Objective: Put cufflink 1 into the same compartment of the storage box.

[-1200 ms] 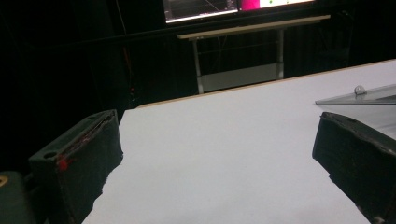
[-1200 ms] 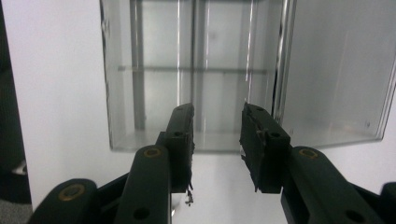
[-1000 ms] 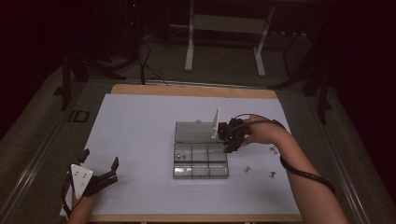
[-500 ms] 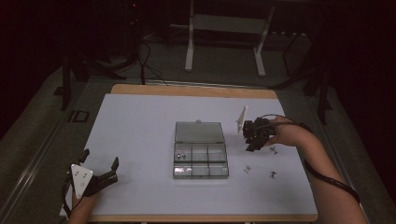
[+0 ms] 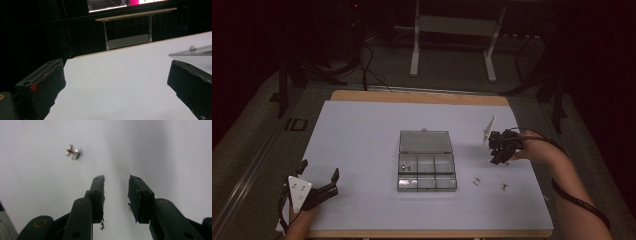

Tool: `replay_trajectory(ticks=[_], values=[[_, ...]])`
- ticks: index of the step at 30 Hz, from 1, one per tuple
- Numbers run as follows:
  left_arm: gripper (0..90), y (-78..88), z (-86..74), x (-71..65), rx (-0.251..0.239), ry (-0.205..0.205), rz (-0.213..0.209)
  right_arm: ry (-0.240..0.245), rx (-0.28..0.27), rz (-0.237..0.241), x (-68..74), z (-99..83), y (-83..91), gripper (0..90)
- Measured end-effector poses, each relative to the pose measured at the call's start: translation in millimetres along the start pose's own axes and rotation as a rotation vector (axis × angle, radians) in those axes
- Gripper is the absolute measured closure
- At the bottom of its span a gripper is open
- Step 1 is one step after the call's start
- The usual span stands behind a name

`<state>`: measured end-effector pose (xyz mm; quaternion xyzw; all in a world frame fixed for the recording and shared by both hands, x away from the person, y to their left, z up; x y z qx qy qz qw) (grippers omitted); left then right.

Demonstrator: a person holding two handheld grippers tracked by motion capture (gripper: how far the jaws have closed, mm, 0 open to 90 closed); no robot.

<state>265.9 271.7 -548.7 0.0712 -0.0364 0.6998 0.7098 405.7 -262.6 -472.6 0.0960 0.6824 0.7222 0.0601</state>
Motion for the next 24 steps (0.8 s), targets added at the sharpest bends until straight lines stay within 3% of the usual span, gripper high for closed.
replay_trajectory(ticks=[13,24], values=[[2.4,0.1,0.0,-0.2,0.000,-0.002,0.002,-0.227,-0.024,-0.039,-21.2,-41.1,-15.5,67.1],[2.4,0.2,0.1,-0.4,-0.001,-0.005,0.001,-0.453,-0.057,-0.037,-41.4,-55.9,-34.2,64.7]])
Point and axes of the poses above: each handheld gripper's, and its own axes: y roughly backward along the jaws, z roughly out of its top, x roughly to its left, the point moved 5 cm from there along -y, roughly forward along the jaws, and after that the axes turned 7 degrees about z, right-handed, at the moved point
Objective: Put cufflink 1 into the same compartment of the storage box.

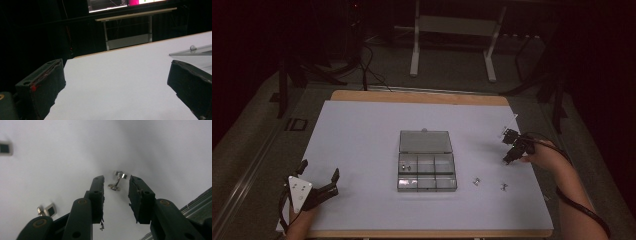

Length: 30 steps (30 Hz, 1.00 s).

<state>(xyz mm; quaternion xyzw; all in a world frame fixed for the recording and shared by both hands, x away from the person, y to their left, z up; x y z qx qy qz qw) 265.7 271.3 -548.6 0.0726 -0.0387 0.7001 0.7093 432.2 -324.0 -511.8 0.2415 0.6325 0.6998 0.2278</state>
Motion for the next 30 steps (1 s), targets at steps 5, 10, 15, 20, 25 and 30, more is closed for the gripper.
replay_trajectory(ticks=[5,10,15,20,25,30], values=[[2.4,0.1,0.0,0.0,0.000,0.000,-0.001,-0.069,-0.004,0.006,-7.4,1.0,-9.7,64.0],[2.4,0.0,0.0,-0.1,0.000,0.000,-0.001,-0.114,0.000,0.021,-10.4,2.3,-19.0,64.0],[2.4,0.1,0.0,-0.3,-0.001,0.001,-0.002,-0.126,0.017,0.020,-13.0,2.1,-27.1,64.1],[2.4,0.0,0.0,-0.2,-0.001,0.000,-0.001,-0.123,0.036,0.032,-11.4,2.1,-32.1,67.6],[2.4,0.0,0.0,-0.1,0.001,0.000,-0.001,-0.108,0.051,0.038,-9.7,2.8,-31.8,72.7],[2.4,0.0,0.0,0.0,0.001,0.000,-0.001,-0.055,0.065,0.039,-4.7,5.4,-26.6,73.0]])
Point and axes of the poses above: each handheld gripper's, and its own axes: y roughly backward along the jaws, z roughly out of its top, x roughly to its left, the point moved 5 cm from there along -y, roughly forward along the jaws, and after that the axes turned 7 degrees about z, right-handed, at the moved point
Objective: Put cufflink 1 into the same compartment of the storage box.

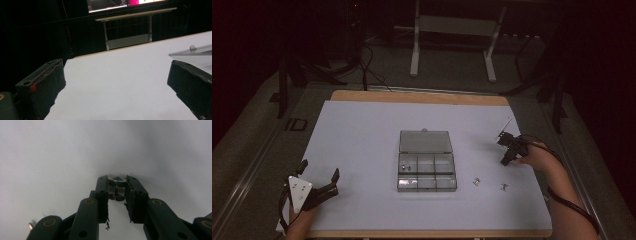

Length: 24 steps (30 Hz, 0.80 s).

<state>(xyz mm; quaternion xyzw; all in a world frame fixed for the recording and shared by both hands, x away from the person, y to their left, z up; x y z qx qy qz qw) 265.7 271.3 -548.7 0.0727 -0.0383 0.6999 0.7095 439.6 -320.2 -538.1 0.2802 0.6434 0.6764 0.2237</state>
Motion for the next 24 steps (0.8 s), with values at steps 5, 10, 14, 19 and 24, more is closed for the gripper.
replay_trajectory(ticks=[5,10,14,19,24], values=[[2.4,0.0,0.0,0.1,0.000,0.002,0.000,0.103,0.022,0.005,11.2,4.6,10.4,73.1],[2.4,0.0,0.0,0.1,0.000,0.001,0.000,0.202,0.031,0.000,23.3,11.2,21.8,73.2],[2.4,0.0,0.0,0.2,0.000,0.002,-0.001,0.276,0.038,0.008,34.0,16.3,28.7,73.2],[2.4,0.0,0.0,0.2,0.000,0.002,-0.001,0.337,0.044,0.011,45.5,23.4,34.9,73.2],[2.4,0.0,0.0,0.3,0.000,0.002,-0.001,0.386,0.057,0.023,58.7,29.9,38.6,73.2]])
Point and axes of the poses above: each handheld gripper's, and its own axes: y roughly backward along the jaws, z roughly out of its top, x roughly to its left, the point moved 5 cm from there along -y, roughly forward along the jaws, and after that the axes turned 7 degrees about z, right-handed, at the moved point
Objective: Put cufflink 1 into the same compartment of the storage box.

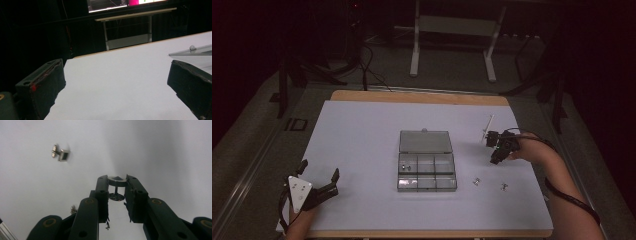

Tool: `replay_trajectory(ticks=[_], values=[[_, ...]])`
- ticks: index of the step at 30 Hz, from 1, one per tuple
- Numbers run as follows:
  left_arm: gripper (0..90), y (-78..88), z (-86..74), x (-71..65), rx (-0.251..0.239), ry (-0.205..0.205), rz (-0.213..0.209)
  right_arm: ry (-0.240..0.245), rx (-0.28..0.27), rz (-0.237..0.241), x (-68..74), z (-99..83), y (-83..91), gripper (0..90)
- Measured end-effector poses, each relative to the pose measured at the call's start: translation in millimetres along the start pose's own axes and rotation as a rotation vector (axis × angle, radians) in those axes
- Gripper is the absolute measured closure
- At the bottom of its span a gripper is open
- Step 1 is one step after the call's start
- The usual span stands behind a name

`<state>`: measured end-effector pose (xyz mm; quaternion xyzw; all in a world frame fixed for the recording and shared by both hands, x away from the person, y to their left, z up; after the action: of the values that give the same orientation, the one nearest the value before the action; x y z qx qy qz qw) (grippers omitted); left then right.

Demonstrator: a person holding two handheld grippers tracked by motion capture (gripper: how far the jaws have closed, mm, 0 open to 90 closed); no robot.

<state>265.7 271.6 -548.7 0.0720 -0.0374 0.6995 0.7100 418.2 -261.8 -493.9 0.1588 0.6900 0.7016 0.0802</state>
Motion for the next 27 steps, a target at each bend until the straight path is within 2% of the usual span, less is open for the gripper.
replay_trajectory(ticks=[11,14,19,27], values=[[2.4,0.1,0.0,0.0,-0.001,0.000,-0.002,0.096,0.004,0.006,18.1,28.8,7.2,73.2],[2.4,0.1,0.1,-0.1,-0.003,0.000,-0.004,0.108,0.009,0.009,21.2,34.3,8.4,73.2],[2.4,0.1,0.1,0.0,-0.003,0.000,-0.005,0.161,0.005,0.002,29.8,51.3,11.4,73.2],[2.4,0.2,0.1,-0.1,-0.003,0.001,-0.005,0.248,0.000,0.020,44.7,76.5,13.1,73.2]])
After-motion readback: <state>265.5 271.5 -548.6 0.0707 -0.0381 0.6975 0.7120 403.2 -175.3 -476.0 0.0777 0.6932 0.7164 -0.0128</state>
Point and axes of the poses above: each handheld gripper's, and its own axes: y roughly backward along the jaws, z roughly out of its top, x roughly to its left, the point moved 5 cm from there along -y, roughly forward along the jaws, and after that the axes turned 7 degrees about z, right-handed, at the moved point
